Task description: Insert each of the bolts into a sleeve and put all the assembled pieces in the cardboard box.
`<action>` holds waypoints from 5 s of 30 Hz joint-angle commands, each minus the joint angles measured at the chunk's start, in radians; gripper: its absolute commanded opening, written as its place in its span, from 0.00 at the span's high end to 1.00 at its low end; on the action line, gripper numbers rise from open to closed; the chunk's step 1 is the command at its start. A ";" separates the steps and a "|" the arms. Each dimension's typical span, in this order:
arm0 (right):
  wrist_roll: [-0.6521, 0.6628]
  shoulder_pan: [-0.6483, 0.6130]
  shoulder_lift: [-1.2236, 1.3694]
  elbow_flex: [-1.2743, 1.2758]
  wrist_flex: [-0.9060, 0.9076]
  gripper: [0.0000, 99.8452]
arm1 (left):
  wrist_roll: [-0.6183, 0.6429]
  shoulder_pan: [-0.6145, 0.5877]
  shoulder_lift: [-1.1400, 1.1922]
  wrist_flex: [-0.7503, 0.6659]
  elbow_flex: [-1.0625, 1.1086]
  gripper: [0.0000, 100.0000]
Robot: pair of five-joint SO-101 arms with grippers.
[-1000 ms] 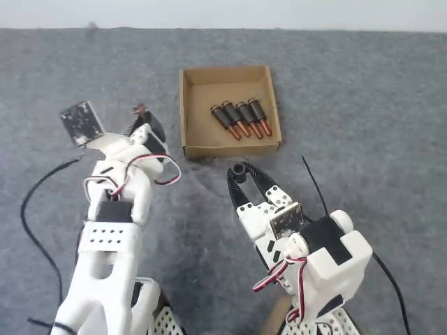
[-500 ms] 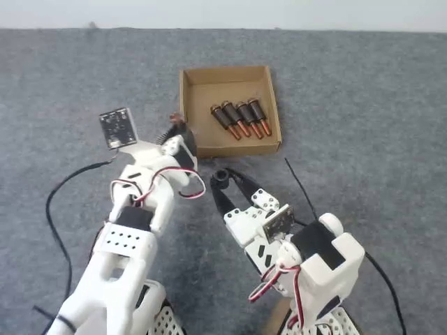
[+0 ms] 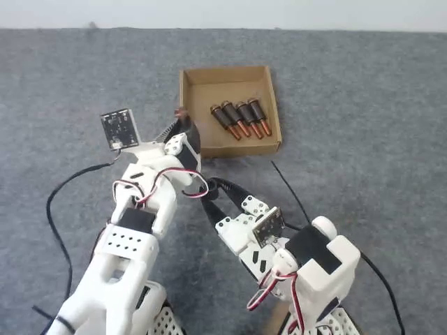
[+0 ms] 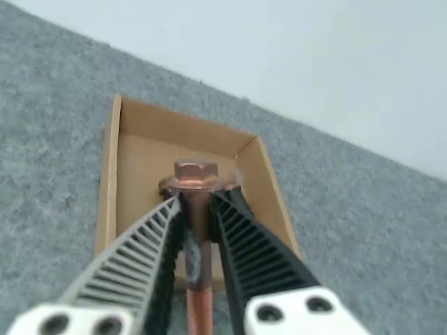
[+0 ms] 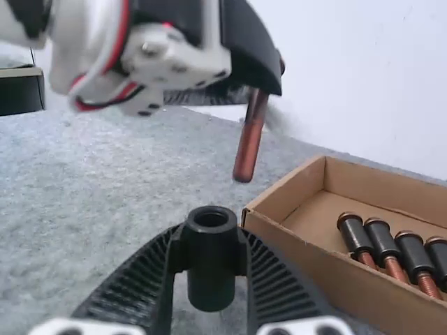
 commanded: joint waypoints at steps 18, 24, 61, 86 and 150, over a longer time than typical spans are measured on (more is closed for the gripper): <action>-0.015 0.015 -0.013 -0.083 0.137 0.99 | -0.123 0.109 -0.282 -0.023 0.160 0.99; -0.014 0.025 -0.013 -0.089 0.145 0.99 | -0.123 0.112 -0.295 -0.023 0.176 0.99; -0.009 0.064 -0.024 -0.100 0.214 0.99 | -0.192 0.149 -0.295 -0.100 0.242 0.99; -0.008 0.070 -0.025 -0.083 0.222 0.99 | -0.232 0.169 -0.127 -0.397 0.286 0.99; 0.020 0.099 -0.329 -0.038 0.604 0.99 | -0.302 -0.100 0.270 0.838 -0.403 0.99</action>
